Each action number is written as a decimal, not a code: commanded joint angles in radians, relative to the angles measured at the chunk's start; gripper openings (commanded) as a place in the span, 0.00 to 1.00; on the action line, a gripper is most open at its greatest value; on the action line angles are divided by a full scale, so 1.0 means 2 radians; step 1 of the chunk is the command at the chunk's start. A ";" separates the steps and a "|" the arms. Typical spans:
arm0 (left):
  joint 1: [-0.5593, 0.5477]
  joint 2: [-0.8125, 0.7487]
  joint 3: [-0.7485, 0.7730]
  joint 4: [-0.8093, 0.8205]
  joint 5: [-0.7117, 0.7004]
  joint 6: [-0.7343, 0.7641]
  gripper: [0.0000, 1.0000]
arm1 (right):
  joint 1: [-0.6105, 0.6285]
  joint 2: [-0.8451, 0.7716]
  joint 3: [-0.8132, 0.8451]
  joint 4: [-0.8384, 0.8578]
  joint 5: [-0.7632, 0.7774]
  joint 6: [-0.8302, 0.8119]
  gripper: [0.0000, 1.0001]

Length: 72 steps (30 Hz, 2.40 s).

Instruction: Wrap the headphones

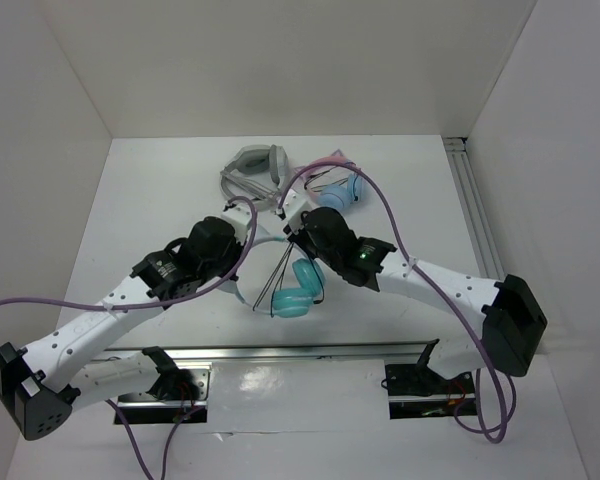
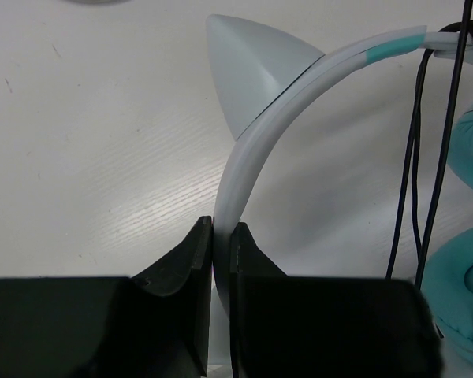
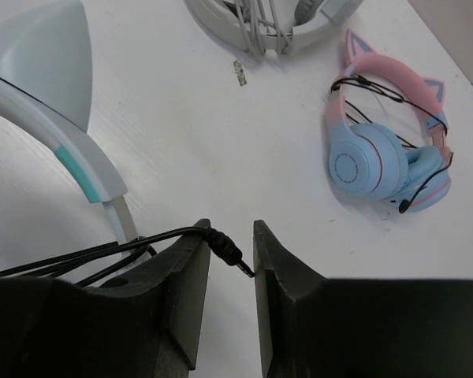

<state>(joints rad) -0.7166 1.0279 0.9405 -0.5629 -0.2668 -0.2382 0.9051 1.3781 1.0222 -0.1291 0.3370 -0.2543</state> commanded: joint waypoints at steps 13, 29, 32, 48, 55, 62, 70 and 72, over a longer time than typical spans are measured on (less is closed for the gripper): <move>0.018 0.009 0.008 -0.049 0.014 0.007 0.00 | -0.067 0.019 0.027 0.009 0.028 0.024 0.84; 0.070 0.041 0.013 -0.040 0.001 -0.016 0.00 | -0.091 -0.068 0.067 -0.033 0.006 0.131 0.99; 0.087 0.041 0.013 -0.040 -0.021 -0.039 0.00 | -0.091 -0.096 0.062 -0.044 -0.043 0.175 0.99; 0.271 0.063 0.082 -0.034 -0.035 -0.145 0.00 | -0.043 -0.201 -0.051 -0.036 -0.105 0.291 0.99; 0.317 0.158 0.189 -0.040 -0.124 -0.250 0.00 | -0.020 -0.194 -0.088 -0.010 -0.105 0.307 0.99; 0.378 0.379 0.343 -0.080 -0.120 -0.290 0.00 | 0.024 -0.198 -0.115 0.027 -0.111 0.327 0.99; 0.451 0.482 0.384 -0.029 -0.097 -0.279 0.00 | 0.063 -0.138 -0.115 0.032 -0.076 0.308 0.99; 0.457 0.511 0.390 -0.022 -0.101 -0.274 0.00 | 0.063 -0.131 -0.120 0.039 -0.076 0.304 0.99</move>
<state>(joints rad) 0.1848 2.0369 1.6669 -0.6987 -0.4736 -0.7631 1.0237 1.0996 0.7902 -0.1146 0.1467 0.3706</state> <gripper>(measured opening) 0.196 0.991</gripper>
